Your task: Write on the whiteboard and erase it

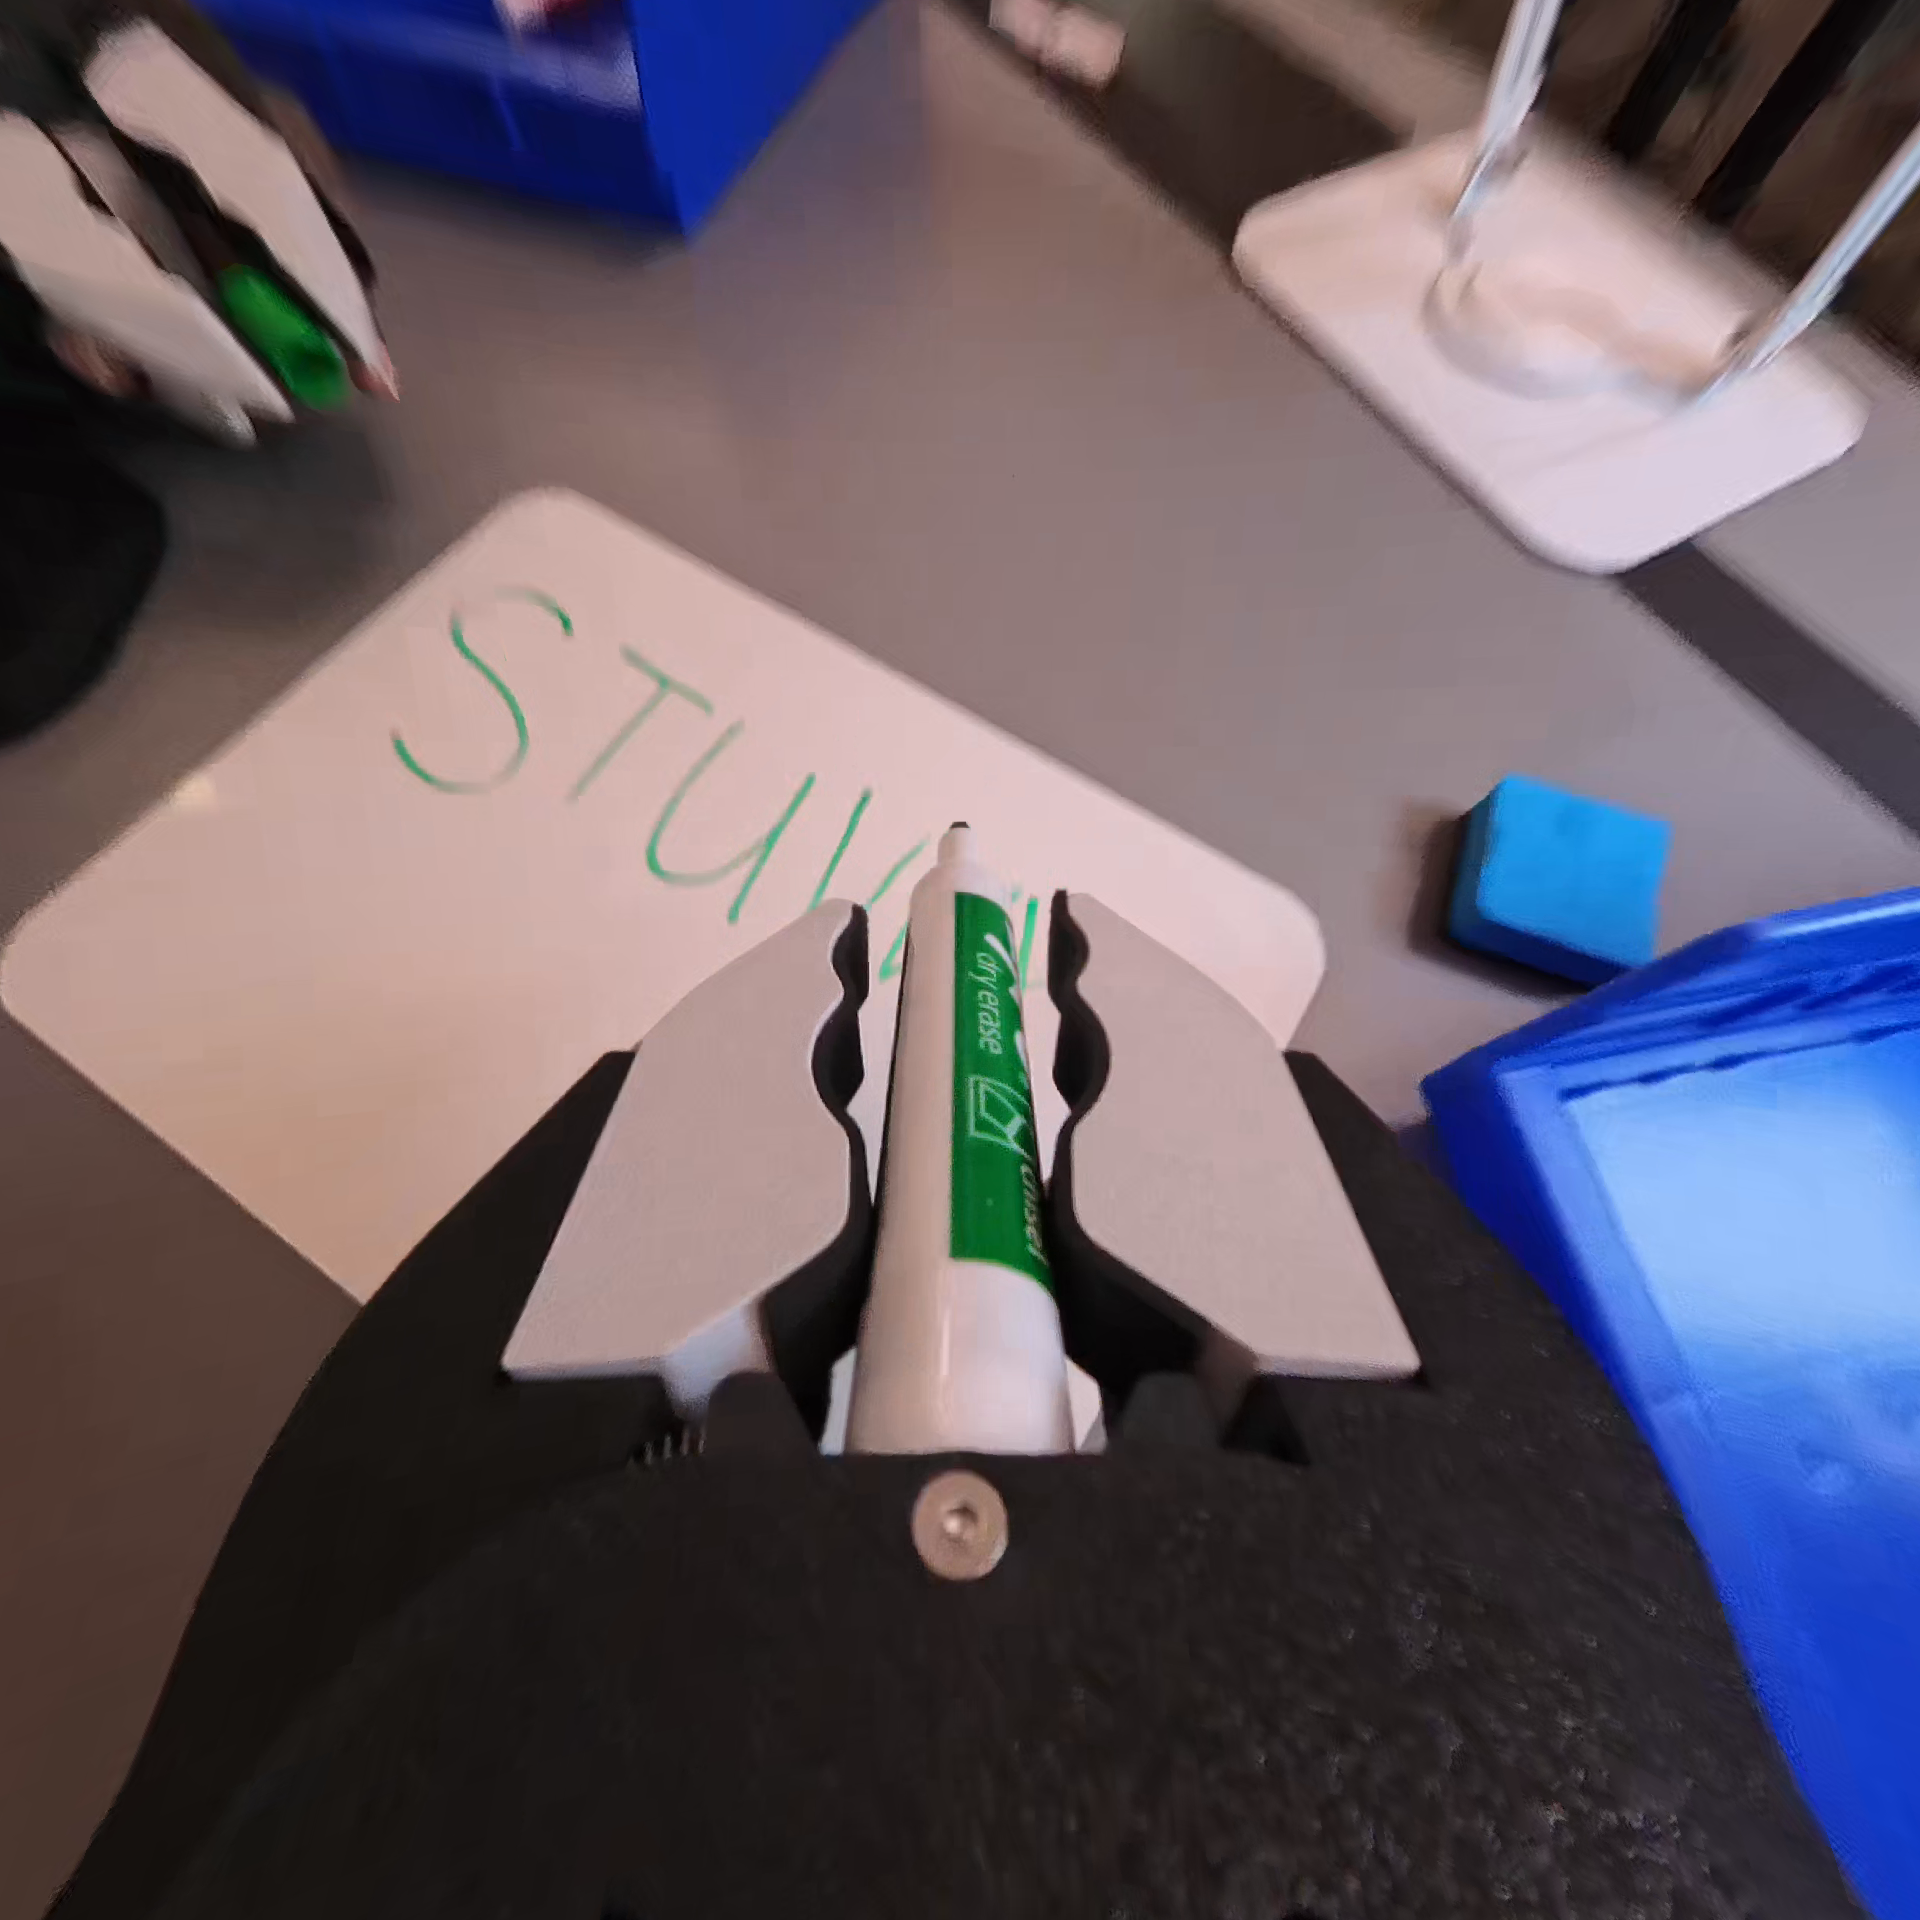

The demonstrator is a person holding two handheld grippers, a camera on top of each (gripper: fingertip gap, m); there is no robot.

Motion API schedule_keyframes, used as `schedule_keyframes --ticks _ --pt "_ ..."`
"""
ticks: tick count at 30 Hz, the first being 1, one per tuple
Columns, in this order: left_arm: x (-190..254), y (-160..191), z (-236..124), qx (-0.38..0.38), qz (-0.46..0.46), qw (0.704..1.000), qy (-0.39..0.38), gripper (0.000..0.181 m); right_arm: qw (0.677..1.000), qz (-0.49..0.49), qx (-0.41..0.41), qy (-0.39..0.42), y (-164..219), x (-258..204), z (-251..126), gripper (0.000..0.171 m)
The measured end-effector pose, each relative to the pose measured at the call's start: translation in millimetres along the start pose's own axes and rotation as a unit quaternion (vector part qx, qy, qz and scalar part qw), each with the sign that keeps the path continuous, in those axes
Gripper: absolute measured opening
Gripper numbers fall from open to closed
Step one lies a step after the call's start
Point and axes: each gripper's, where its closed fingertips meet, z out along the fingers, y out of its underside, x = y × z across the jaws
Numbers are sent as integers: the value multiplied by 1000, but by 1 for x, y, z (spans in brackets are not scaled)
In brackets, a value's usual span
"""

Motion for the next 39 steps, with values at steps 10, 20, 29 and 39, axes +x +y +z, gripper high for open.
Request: schedule_keyframes --ticks 10,20,29,39 --pt "43 -56 21 82 55 992 77 20 959 -85 214 -166 -60 -119 -4 34" --pt "63 -76 45 120 -21 980 160 20 936 -98 244 -233 -73 -153 12 34" --pt "74 -57 55 74 -52 978 189 19 939 -138 240 -205 -61 -167 32 33" --pt "92 -34 58 2 -193 934 300 19 916 -274 248 -159 -45 -186 34 33"
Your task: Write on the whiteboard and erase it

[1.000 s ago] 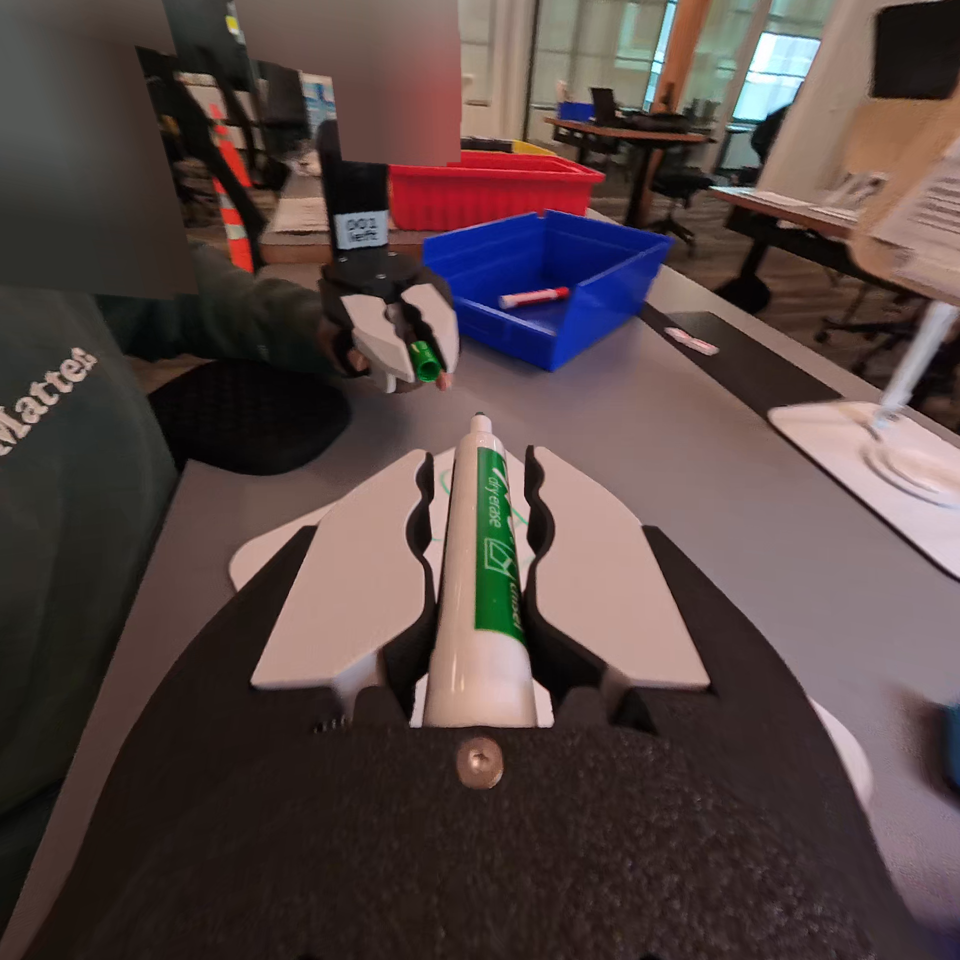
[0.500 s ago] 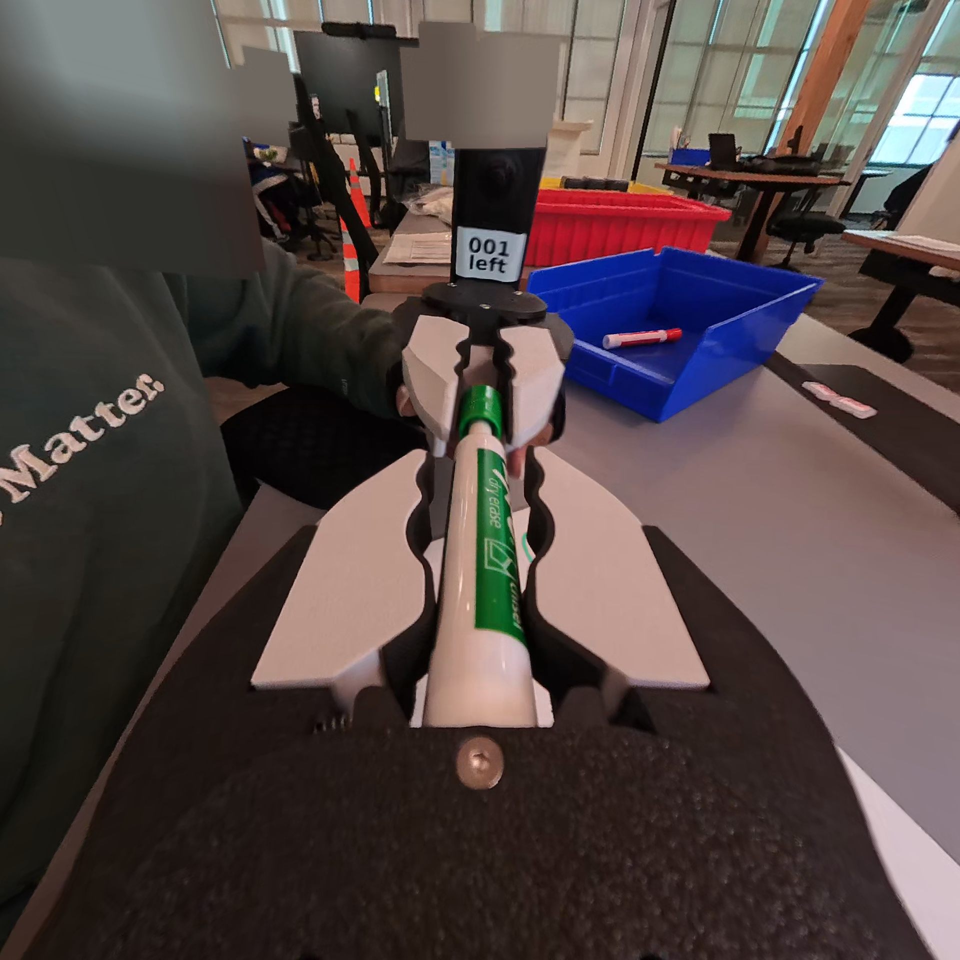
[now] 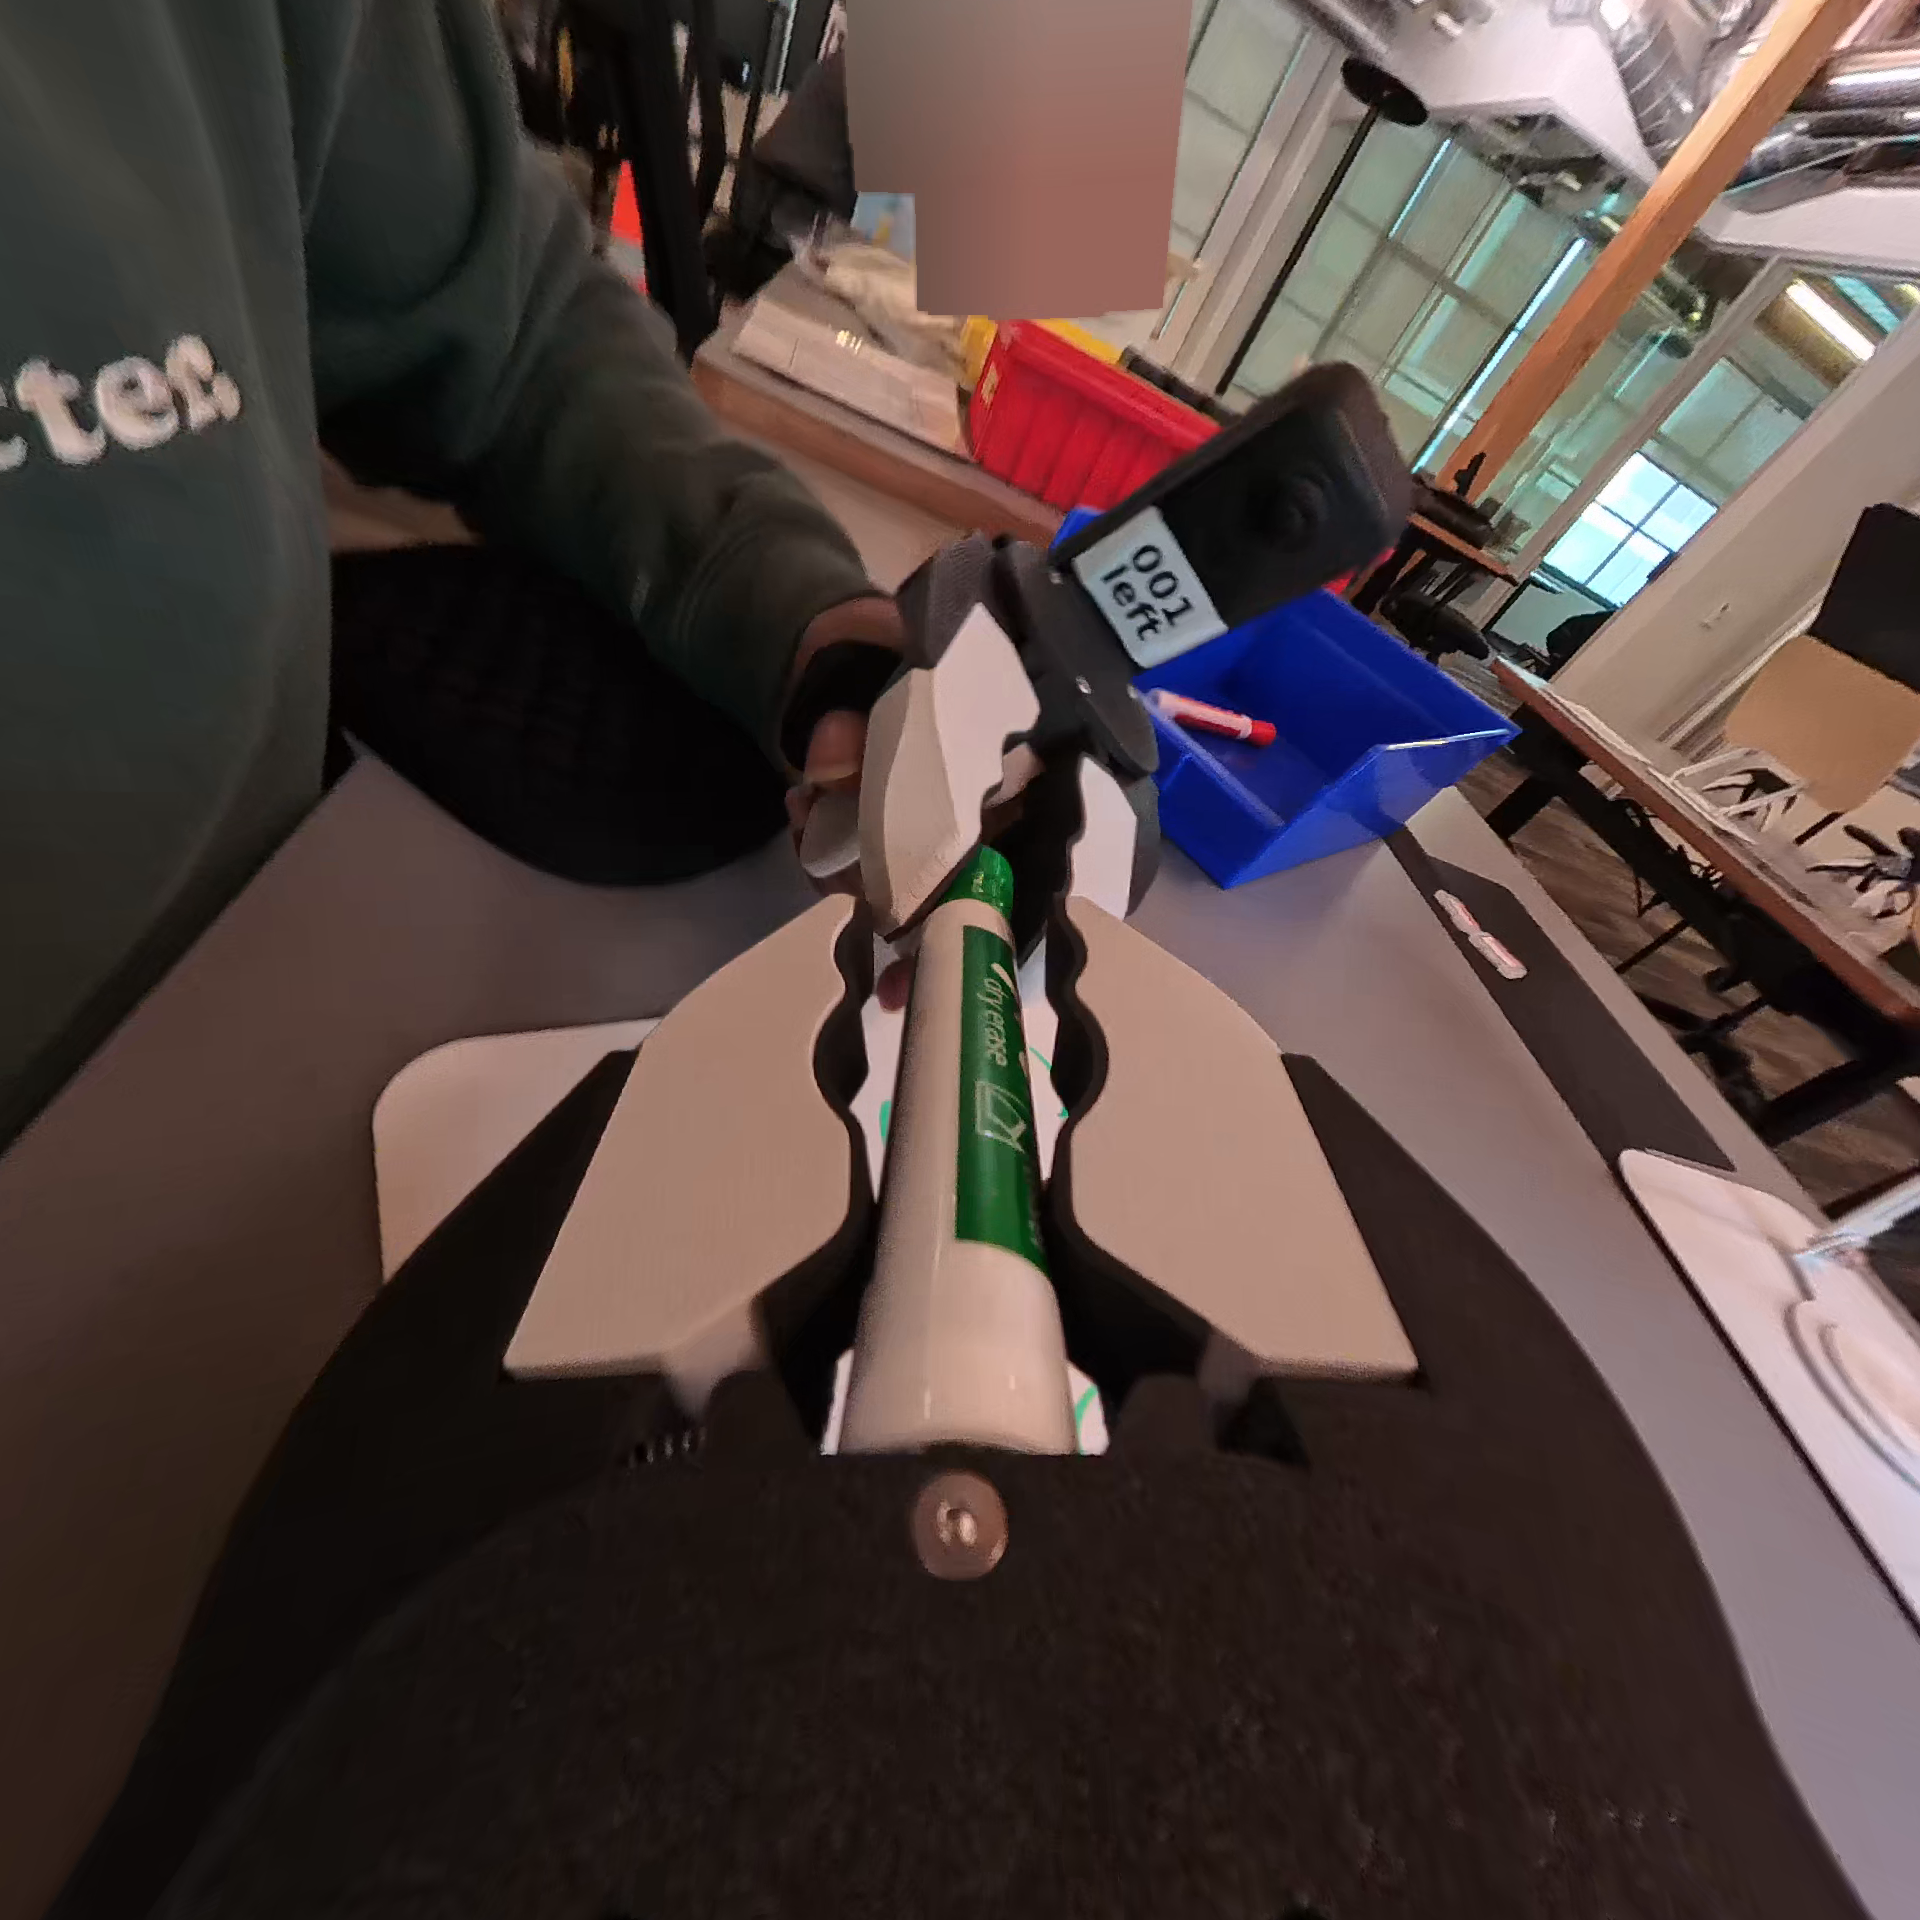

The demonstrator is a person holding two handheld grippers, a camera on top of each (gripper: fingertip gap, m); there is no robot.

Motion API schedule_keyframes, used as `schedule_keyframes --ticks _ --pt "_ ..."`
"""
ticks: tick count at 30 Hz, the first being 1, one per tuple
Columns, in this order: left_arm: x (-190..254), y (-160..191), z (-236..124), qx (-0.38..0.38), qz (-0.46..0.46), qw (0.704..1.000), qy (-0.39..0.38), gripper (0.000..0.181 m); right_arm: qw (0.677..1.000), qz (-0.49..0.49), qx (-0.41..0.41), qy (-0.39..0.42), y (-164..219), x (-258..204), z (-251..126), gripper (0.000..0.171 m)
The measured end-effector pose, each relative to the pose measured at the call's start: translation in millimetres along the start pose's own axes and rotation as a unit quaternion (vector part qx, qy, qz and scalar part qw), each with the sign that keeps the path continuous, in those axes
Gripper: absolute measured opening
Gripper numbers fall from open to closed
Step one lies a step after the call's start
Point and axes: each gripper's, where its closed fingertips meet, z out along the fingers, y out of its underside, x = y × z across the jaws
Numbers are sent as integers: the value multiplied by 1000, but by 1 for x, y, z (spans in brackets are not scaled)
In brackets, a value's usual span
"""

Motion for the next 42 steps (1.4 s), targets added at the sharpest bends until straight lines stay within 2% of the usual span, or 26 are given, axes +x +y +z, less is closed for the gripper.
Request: schedule_keyframes --ticks 4,9,12,14,16,17,18,22,23,24,26,28,30,33,35,38,40,42 --pt "4 3 1 -4 -46 998 41 19 998 -63 -13 1 2 -8 1 33" --pt "2 -10 -4 15 -60 997 44 19 995 -85 -33 27 -1 4 0 34" --pt "-3 -10 -11 28 -85 995 40 19 990 -117 -55 50 -2 11 -1 45" --pt "-6 -8 -16 33 -93 995 32 19 989 -125 -57 54 -5 11 -5 44" --pt "-7 -7 -18 32 -92 995 22 19 986 -140 -73 52 -3 9 -9 36" --pt "-8 -5 -18 29 -91 995 12 19 984 -147 -89 44 1 6 -10 20" --pt "-10 -2 -17 20 -88 996 -1 19 983 -145 -110 40 5 4 -10 16" --pt "-8 -6 -16 36 -78 996 -7 23 981 -112 -159 26 11 5 -15 15" --pt "-11 -12 -20 55 -75 995 -23 34 982 -99 -160 29 9 10 -20 15" --pt "-17 -17 -26 69 -70 994 -42 40 983 -85 -157 44 5 23 -27 15" --pt "-27 -22 -42 88 -50 992 -79 35 980 -43 -156 115 -3 72 -56 15" --pt "-34 -24 -56 103 -25 989 -107 24 954 1 -186 235 1 141 -106 15" --pt "-44 -22 -66 100 0 985 -138 20 906 63 -234 347 25 208 -167 16" --pt "-54 -12 -68 66 42 982 -173 17 826 183 -307 436 98 270 -239 16" --pt "-54 -9 -67 58 49 982 -172 16 781 260 -363 436 156 275 -258 16" --pt "-49 -9 -67 64 53 983 -165 15 723 337 -453 398 229 257 -261 16" --pt "-49 -7 -70 59 60 982 -172 15 701 355 -496 370 253 244 -261 16" --pt "-48 -4 -75 50 68 980 -179 15 700 365 -495 364 249 247 -260 34"
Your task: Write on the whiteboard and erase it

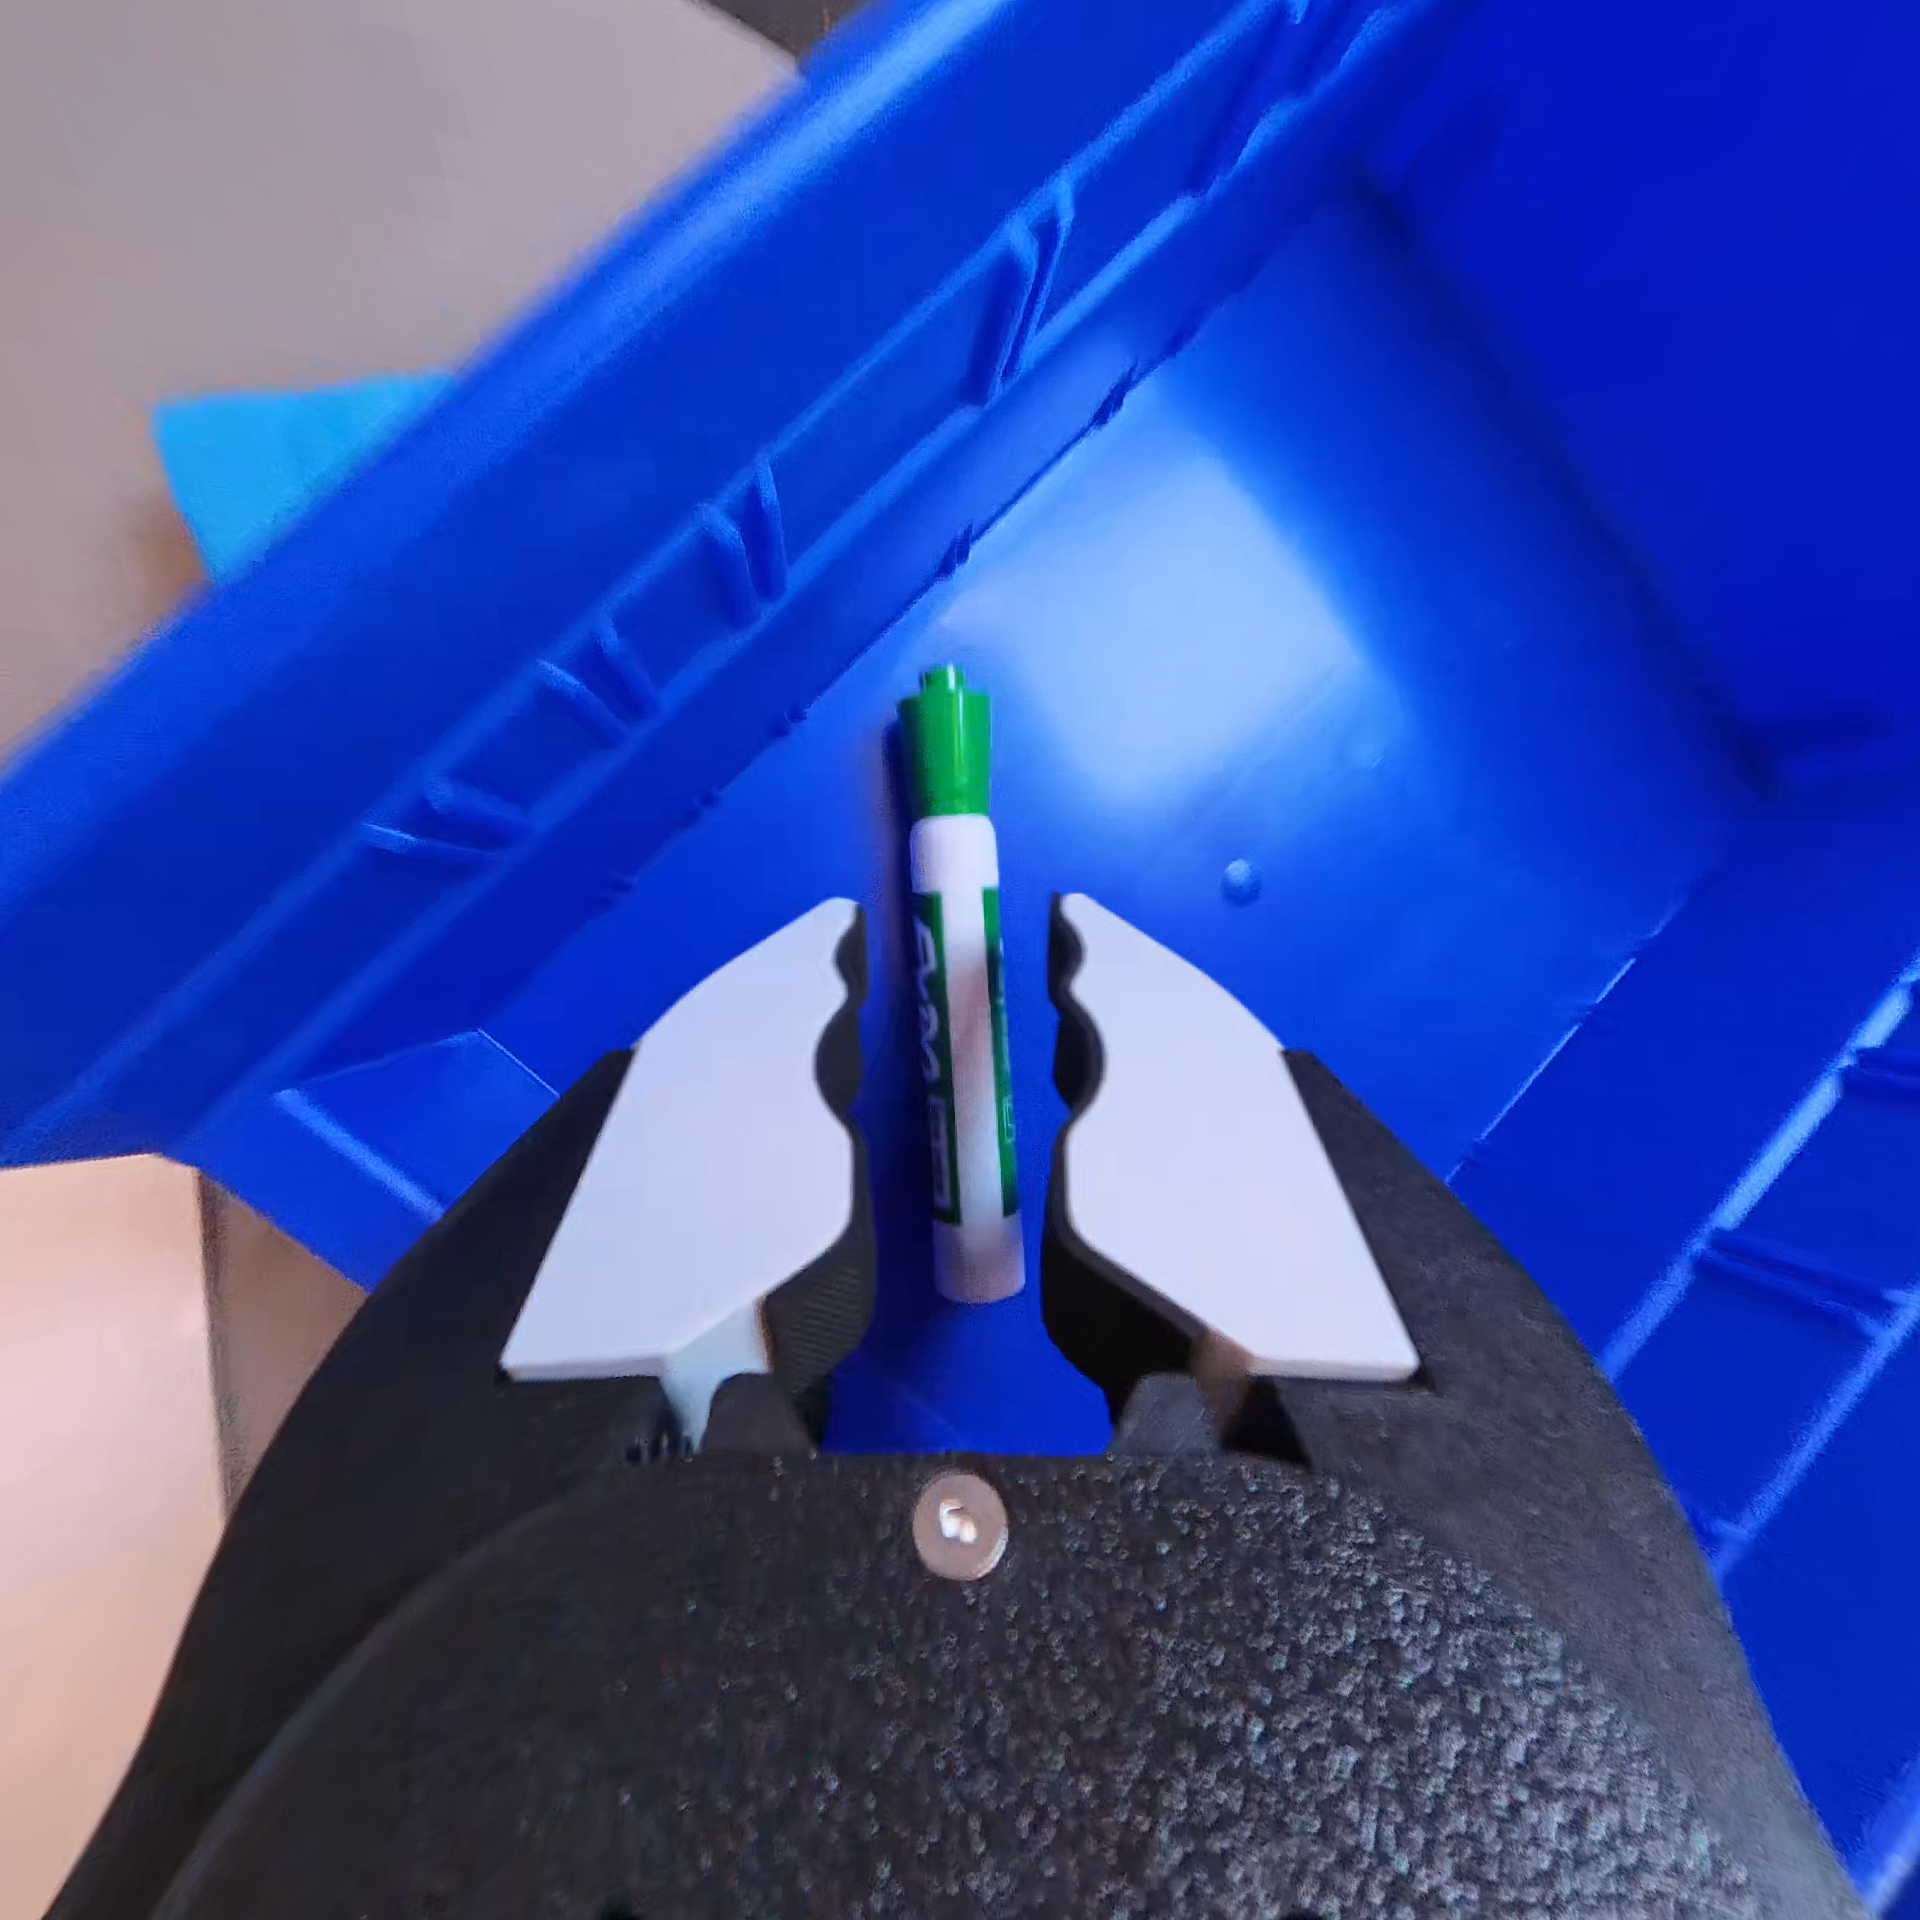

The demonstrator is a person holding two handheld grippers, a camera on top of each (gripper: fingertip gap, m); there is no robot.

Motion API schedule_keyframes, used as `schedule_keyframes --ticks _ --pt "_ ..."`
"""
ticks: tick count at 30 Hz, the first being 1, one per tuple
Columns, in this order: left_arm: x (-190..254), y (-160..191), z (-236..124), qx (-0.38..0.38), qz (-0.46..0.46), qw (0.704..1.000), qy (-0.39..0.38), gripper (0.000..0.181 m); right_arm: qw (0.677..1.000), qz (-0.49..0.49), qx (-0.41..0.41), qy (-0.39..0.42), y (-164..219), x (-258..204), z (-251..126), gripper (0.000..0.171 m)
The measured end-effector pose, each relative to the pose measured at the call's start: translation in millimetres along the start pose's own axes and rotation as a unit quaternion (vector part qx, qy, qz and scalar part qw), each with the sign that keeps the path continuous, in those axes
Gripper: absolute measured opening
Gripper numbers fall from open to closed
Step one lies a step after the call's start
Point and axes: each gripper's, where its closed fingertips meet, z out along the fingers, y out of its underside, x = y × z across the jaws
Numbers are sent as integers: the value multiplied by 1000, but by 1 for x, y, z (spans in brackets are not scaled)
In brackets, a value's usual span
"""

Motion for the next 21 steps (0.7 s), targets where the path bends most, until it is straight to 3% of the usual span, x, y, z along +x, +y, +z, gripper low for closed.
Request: schedule_keyframes --ticks 3,6,8,12,16,21 --pt "-2 1 -8 -3 20 1000 -6 15 997 0 79 6 -44 1 -43 55" --pt "-1 -1 -12 5 13 1000 2 16 990 -60 128 -7 -87 -29 -90 56" --pt "1 -1 -13 8 7 1000 8 16 988 -113 99 -41 -101 -63 -98 56" --pt "9 0 -11 9 2 1000 19 16 978 -177 -59 -94 -95 -112 -63 60" --pt "12 0 -10 7 8 1000 24 16 958 -150 -221 -102 -75 -127 -12 64" --pt "15 3 -15 3 10 1000 29 16 940 -120 -311 -72 -55 -113 14 63"
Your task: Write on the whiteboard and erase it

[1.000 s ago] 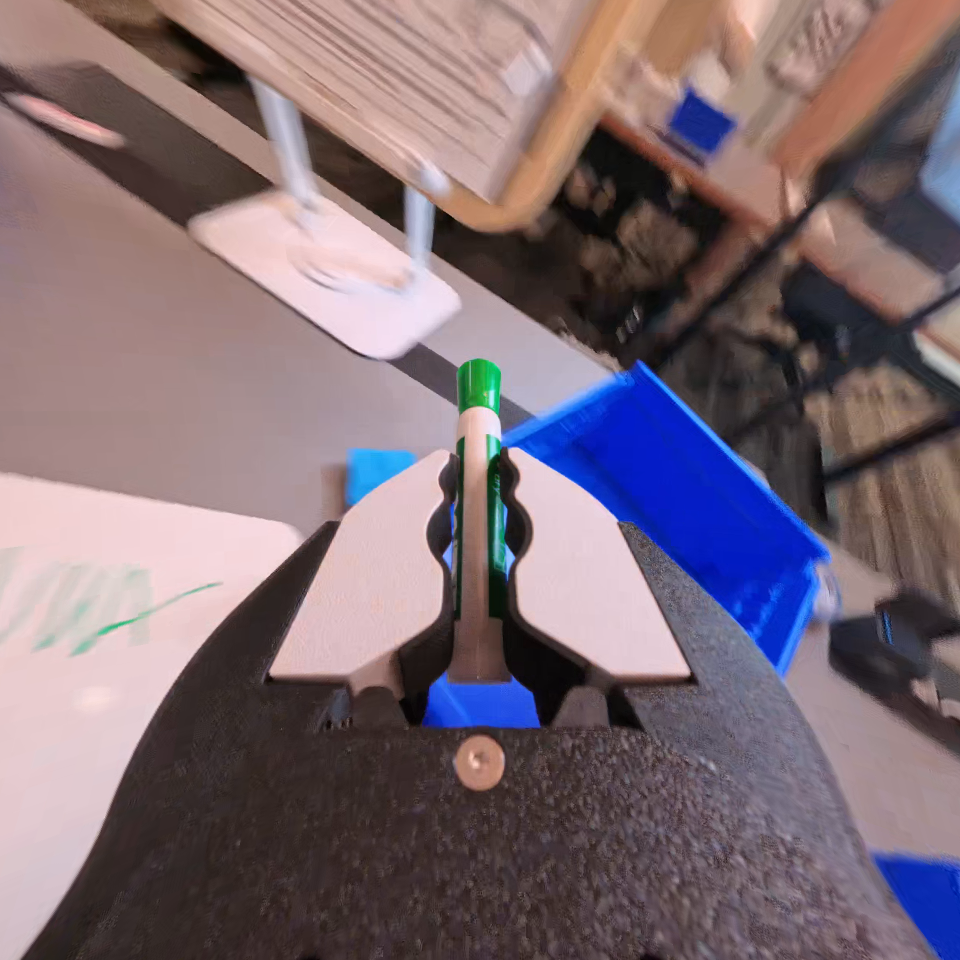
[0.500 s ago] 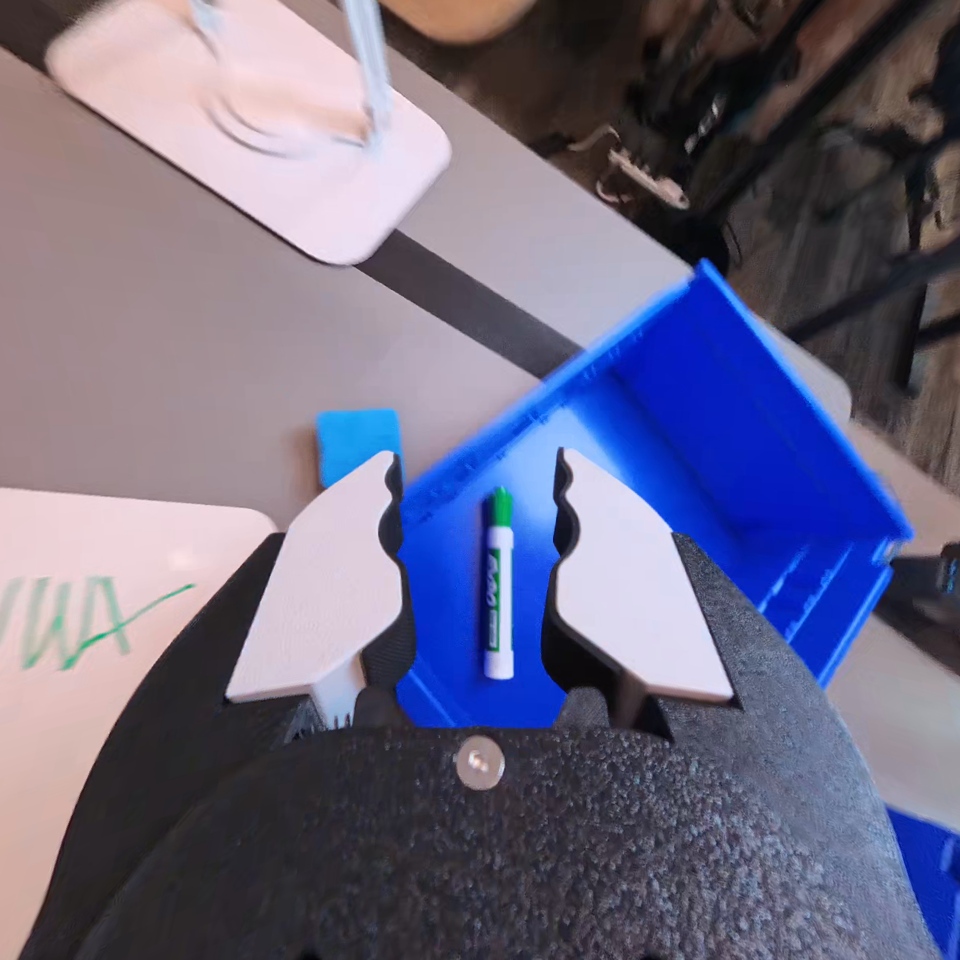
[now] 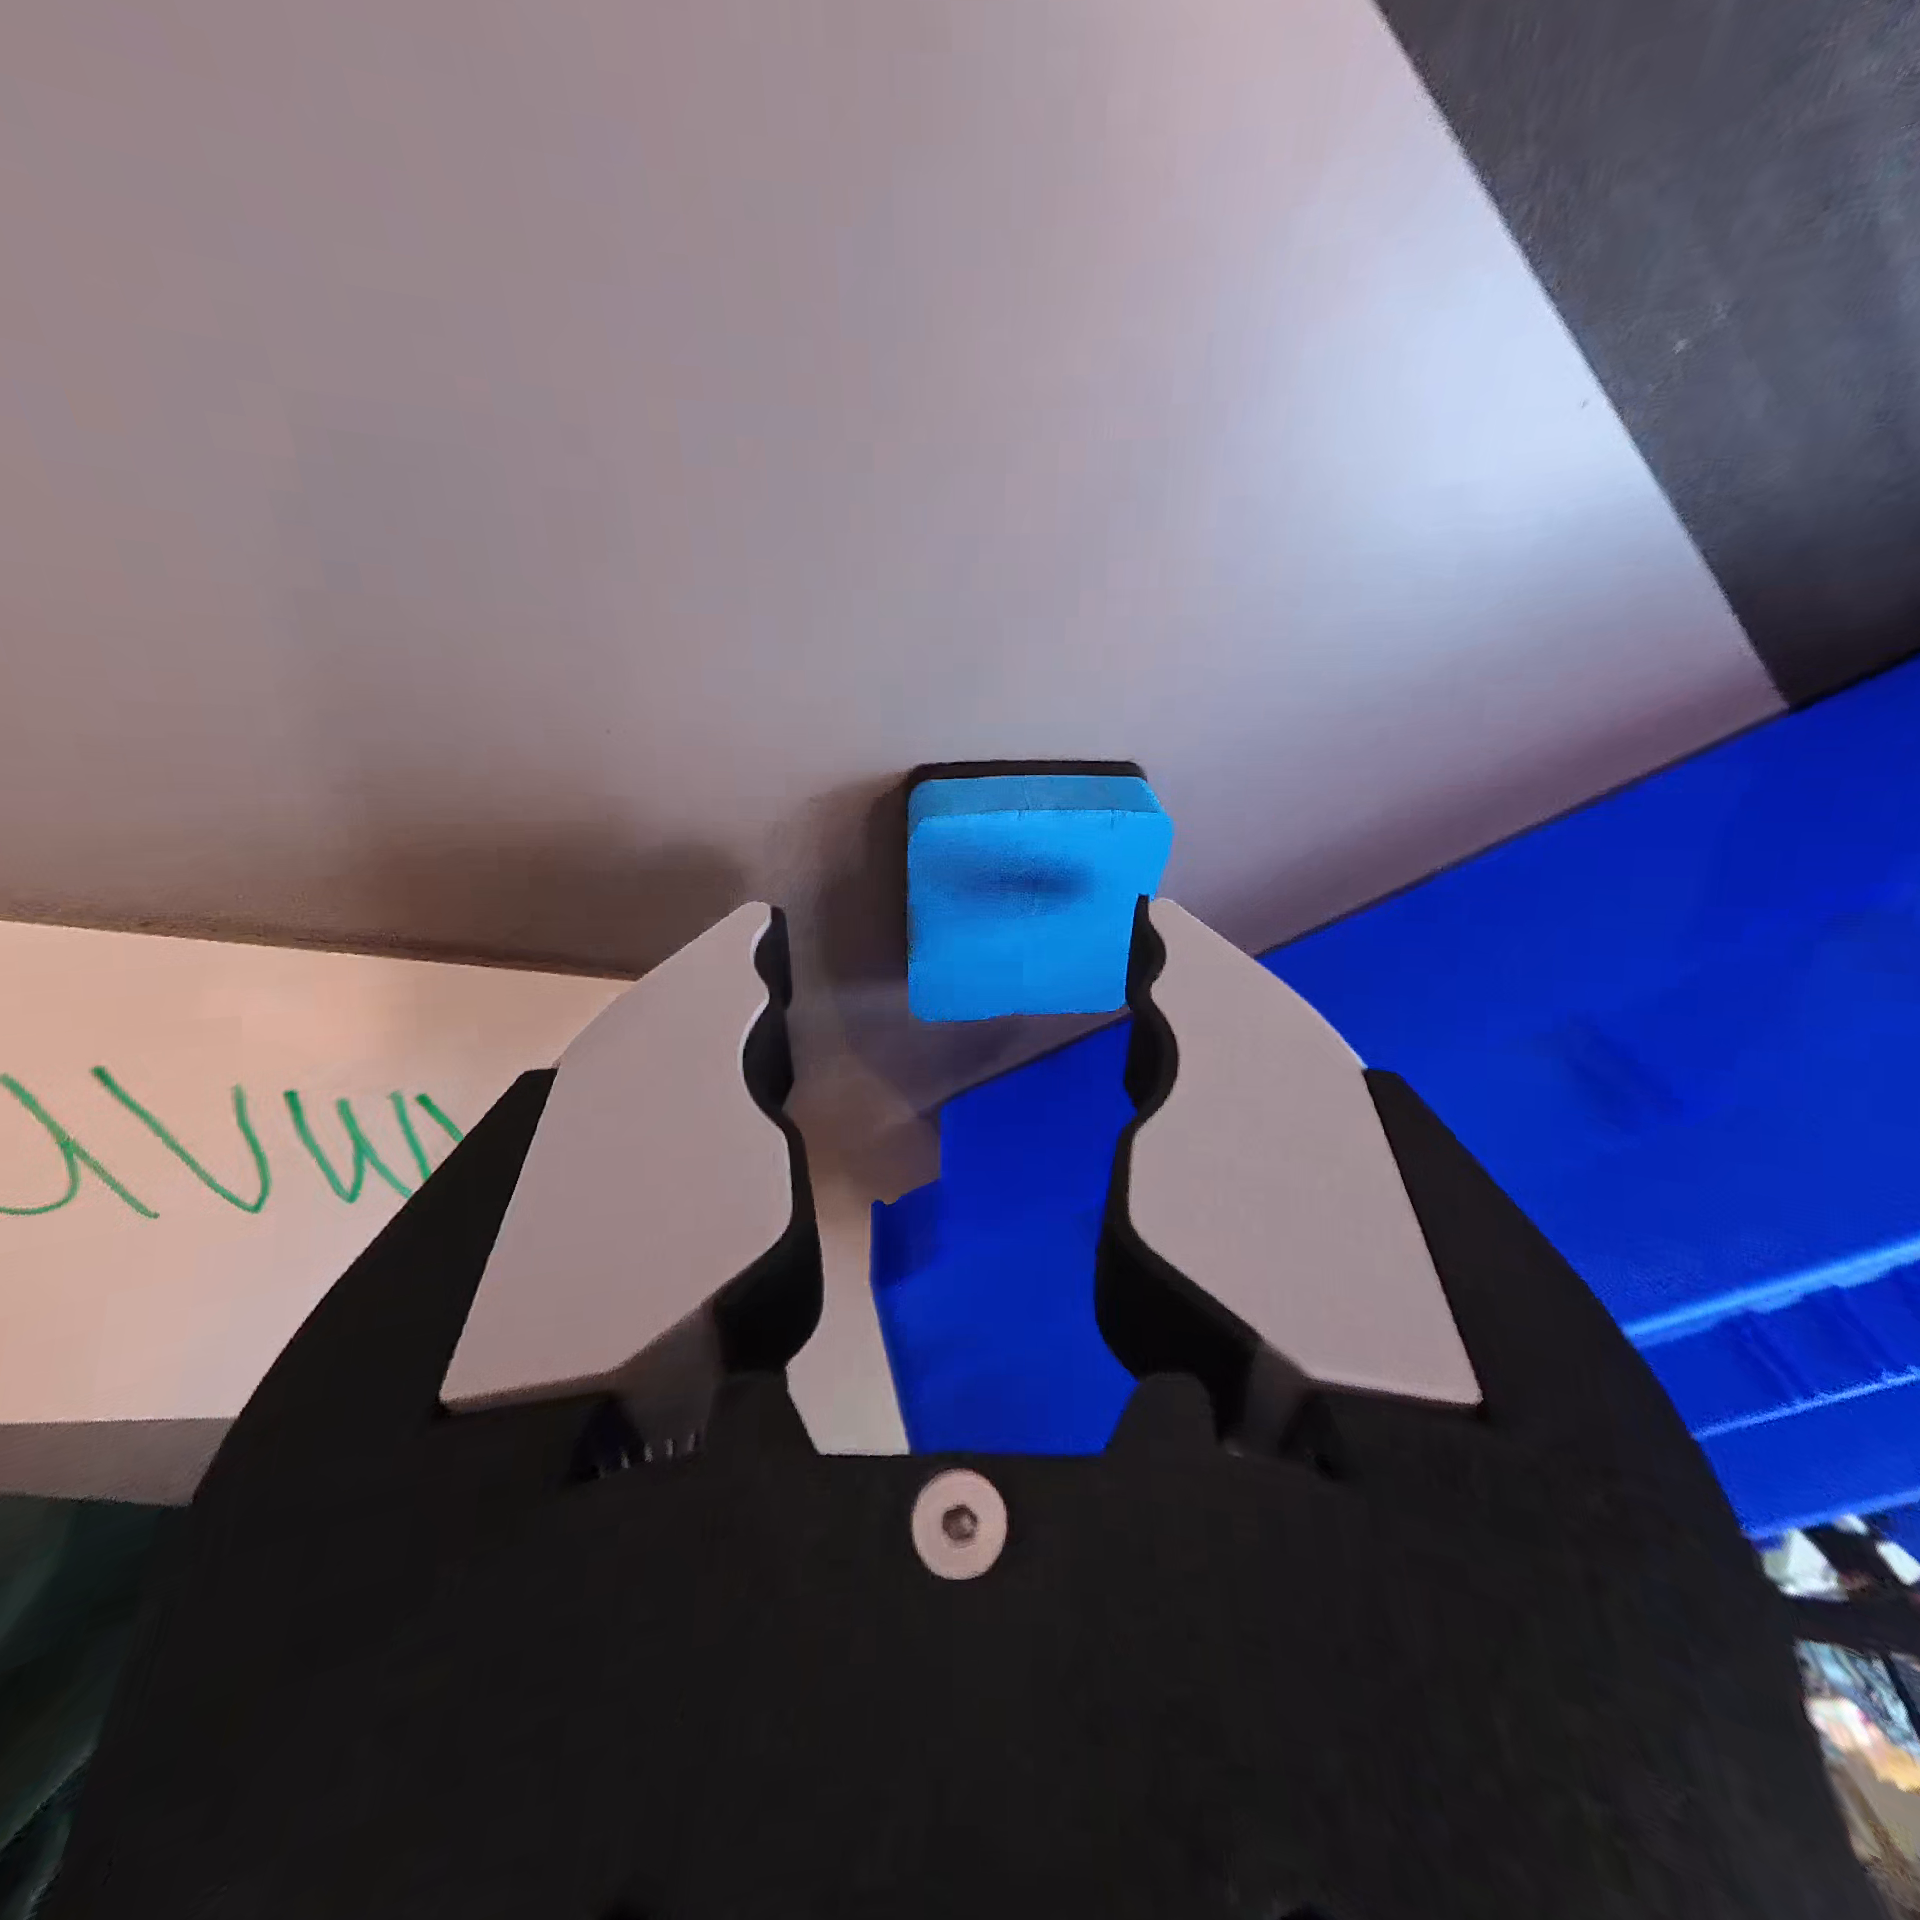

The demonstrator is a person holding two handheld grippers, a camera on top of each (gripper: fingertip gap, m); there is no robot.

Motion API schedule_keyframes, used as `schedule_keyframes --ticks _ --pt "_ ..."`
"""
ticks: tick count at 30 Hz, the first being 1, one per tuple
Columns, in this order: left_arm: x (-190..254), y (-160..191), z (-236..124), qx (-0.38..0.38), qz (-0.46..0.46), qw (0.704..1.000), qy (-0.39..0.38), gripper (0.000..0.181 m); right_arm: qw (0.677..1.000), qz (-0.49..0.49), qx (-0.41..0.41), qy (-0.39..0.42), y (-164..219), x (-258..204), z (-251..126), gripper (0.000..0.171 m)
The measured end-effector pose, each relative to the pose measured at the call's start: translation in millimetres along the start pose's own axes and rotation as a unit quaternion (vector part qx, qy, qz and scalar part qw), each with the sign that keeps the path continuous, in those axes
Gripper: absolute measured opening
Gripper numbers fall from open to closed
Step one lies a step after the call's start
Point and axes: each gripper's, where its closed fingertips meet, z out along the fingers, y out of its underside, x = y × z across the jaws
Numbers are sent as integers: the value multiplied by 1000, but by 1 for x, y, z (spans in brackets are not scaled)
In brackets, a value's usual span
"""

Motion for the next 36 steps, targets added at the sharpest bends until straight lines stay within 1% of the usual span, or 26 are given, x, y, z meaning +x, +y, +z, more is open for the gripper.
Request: schedule_keyframes --ticks 5,8,13,15,19,21,24,26,28,30,31,33,34,36 --pt "-1 -1 -4 3 -5 1000 1 16 1000 0 -23 15 7 5 13 59" --pt "0 0 -3 1 -4 1000 2 15 1000 -10 -8 22 6 7 12 43" --pt "0 0 -3 2 -6 1000 1 15 999 -22 -2 30 11 4 12 44" --pt "0 0 -3 1 -4 1000 1 15 1000 -17 5 23 11 2 10 54" --pt "0 1 -2 -2 0 1000 1 15 1000 -4 0 24 12 3 11 59" --pt "1 1 -2 -2 0 1000 1 15 1000 1 -10 22 14 4 14 58" --pt "1 1 -2 -2 -1 1000 2 15 1000 2 -14 24 15 5 15 48" --pt "1 1 -2 -2 -3 1000 3 15 1000 -3 -6 9 15 2 13 47" --pt "1 1 -2 -1 -3 1000 3 15 1000 -13 23 0 12 -1 5 46" --pt "1 1 -2 -4 2 1000 0 15 994 -46 98 -21 2 -15 -17 43" --pt "0 2 -2 -9 10 1000 -6 15 985 -75 152 -31 -3 -27 -33 16" --pt "-2 4 -2 -27 41 998 -24 14 964 -134 225 -39 3 -60 -61 15" --pt "-3 6 -3 -38 58 997 -33 14 956 -169 239 -25 13 -76 -66 16" --pt "-5 9 -2 -52 81 994 -45 14 947 -217 236 13 37 -99 -61 17"
